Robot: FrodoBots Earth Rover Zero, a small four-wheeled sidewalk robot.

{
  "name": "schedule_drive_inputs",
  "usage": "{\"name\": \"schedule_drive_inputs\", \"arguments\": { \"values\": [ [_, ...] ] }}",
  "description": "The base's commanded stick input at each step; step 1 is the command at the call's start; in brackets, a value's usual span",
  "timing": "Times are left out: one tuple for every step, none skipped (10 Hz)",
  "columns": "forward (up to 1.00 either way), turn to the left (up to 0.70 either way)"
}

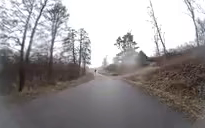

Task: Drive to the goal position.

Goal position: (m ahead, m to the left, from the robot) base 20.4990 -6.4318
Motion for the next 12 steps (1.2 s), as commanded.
{"name": "schedule_drive_inputs", "arguments": {
  "values": [
    [0.7, 0.0],
    [0.7, 0.0],
    [0.7, 0.0],
    [0.7, 0.0],
    [0.7, 0.0],
    [0.7, -0.08],
    [0.7, -0.33],
    [0.7, 0.0],
    [0.7, 0.0],
    [0.7, 0.0],
    [0.7, 0.0],
    [0.7, 0.0]
  ]
}}
